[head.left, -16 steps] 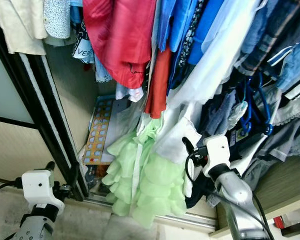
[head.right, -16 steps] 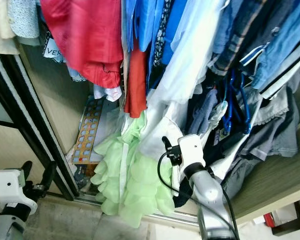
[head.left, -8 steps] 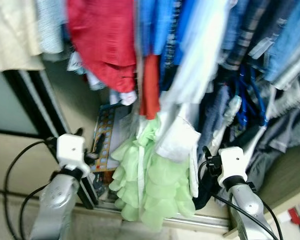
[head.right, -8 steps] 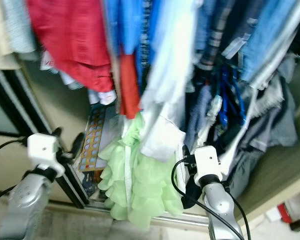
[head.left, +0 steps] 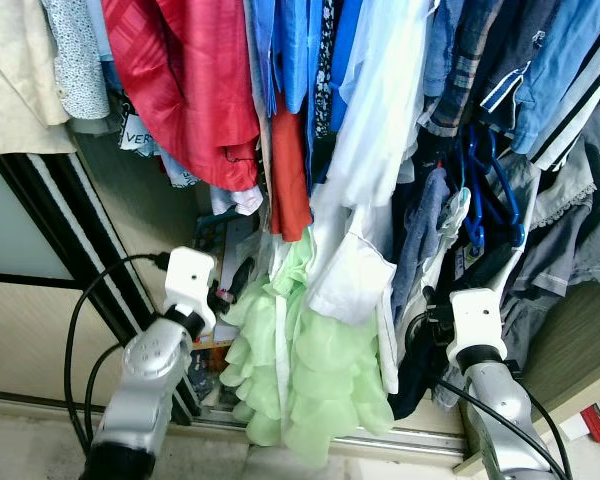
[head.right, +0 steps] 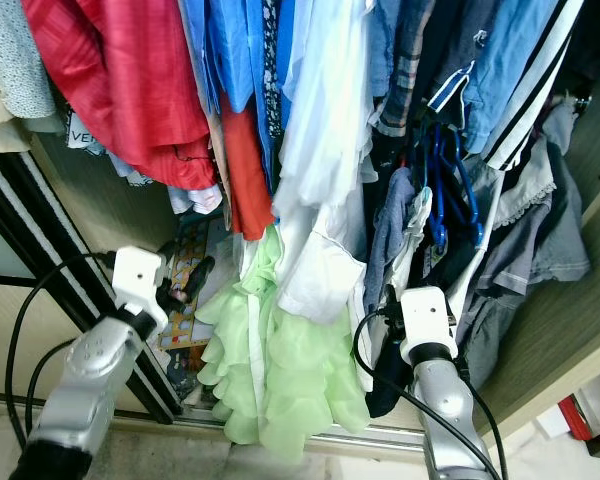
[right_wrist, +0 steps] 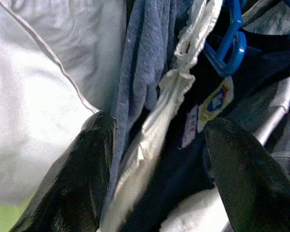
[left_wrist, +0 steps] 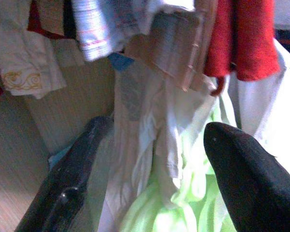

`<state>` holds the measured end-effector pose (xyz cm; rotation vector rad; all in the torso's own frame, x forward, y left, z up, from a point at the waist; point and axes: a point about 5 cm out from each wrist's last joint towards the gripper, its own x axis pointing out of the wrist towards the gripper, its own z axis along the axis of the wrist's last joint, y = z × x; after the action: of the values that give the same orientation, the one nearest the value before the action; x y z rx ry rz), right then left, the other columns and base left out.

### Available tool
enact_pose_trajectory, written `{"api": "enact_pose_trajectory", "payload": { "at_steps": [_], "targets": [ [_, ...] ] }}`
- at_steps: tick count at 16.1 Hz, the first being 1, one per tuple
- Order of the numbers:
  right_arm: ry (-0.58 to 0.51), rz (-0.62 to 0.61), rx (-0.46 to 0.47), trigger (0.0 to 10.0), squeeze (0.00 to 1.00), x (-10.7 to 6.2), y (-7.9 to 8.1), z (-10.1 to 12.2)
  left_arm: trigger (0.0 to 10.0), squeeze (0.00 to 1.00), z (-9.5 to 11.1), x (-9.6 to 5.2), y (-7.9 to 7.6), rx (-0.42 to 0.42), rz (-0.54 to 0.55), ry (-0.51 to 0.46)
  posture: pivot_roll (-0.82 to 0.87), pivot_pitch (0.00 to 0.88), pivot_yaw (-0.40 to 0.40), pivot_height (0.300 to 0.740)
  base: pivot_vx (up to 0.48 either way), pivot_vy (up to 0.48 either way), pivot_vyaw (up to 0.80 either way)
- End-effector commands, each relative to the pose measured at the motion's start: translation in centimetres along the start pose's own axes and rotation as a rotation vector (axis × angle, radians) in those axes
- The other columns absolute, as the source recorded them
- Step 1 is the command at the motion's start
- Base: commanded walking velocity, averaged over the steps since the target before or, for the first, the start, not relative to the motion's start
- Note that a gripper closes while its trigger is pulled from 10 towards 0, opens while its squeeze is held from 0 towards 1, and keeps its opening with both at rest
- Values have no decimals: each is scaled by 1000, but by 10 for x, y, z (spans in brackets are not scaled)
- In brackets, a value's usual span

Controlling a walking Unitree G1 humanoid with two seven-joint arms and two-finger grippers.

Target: Clean up the room

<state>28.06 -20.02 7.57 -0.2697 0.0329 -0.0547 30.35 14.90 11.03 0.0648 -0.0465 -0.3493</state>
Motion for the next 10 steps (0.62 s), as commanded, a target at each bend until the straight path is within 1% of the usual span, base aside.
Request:
{"api": "enact_pose_trajectory", "payload": {
  "at_steps": [1,2,3,4,6,8,9,10],
  "targets": [
    [-36,23,18,10000,0,5,6,7,10000,0,2,3,-1,-30,3,2,-165,0,100,740,0,0,0],
    [-61,30,20,10000,0,8,8,13,10000,0,3,3,-1,-36,5,1,-165,0,108,740,0,0,0],
    [-78,10,60,10000,0,15,8,20,10000,0,4,0,1,-36,20,-5,-152,0,107,740,0,0,0],
    [-78,7,67,10000,0,18,9,22,10000,0,4,-3,3,-38,34,-2,-140,0,103,740,0,0,0],
    [-107,10,106,10000,0,25,10,36,10000,0,7,-11,10,-37,99,-1,-114,0,56,740,0,0,0],
    [-132,37,109,10000,0,27,11,46,10000,0,8,-20,13,-13,124,7,-103,20,17,740,0,0,0],
    [-132,52,102,10000,0,26,12,48,10000,0,8,-25,15,10,136,0,-100,39,2,740,0,0,0],
    [-126,61,118,10000,0,23,12,48,10000,0,8,-33,18,4,175,5,-87,61,-1,740,0,0,0]
  ]
}}
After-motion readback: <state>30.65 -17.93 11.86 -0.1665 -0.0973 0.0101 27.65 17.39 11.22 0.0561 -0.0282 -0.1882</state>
